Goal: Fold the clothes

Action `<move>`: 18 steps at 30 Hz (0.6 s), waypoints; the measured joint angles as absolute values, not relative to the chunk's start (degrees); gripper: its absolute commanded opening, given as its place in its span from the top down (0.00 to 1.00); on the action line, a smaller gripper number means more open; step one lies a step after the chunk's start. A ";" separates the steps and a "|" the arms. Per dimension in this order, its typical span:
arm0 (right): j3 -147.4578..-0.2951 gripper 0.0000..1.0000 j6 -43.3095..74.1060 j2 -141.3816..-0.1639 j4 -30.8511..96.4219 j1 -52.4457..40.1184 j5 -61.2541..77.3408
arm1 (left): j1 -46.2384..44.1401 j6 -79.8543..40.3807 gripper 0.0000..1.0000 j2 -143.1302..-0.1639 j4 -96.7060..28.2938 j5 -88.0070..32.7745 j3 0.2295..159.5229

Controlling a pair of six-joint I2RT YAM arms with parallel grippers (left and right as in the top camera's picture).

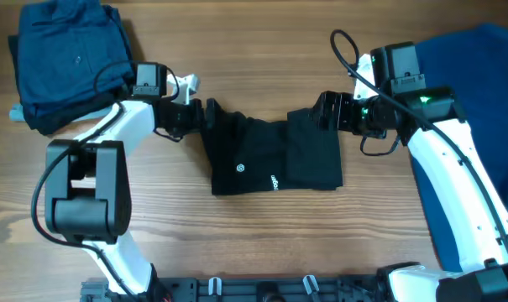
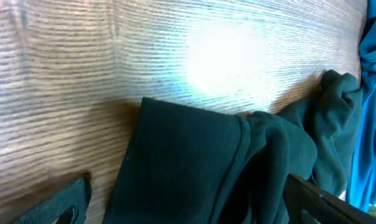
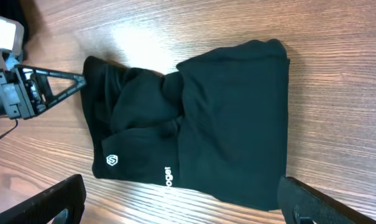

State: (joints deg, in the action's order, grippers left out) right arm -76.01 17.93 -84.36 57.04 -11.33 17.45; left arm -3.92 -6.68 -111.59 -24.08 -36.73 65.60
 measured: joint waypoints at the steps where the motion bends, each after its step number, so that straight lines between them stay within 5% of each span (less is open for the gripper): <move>1: -76.01 0.00 17.93 -84.36 57.23 -11.33 17.45 | -4.03 -6.68 0.07 -111.66 -24.10 -36.60 65.60; 11: -76.01 0.01 17.93 -84.36 57.25 -11.33 16.88 | -13.52 -6.44 0.09 -111.74 -35.79 -37.41 66.70; 16: -75.94 0.00 17.93 -85.36 57.23 -11.33 14.59 | -16.34 -6.42 0.80 -112.31 -38.65 -36.45 66.24; 18: -75.90 0.00 17.93 -87.39 57.23 -11.33 13.58 | -16.40 -6.52 0.96 -113.03 -39.24 -35.86 65.71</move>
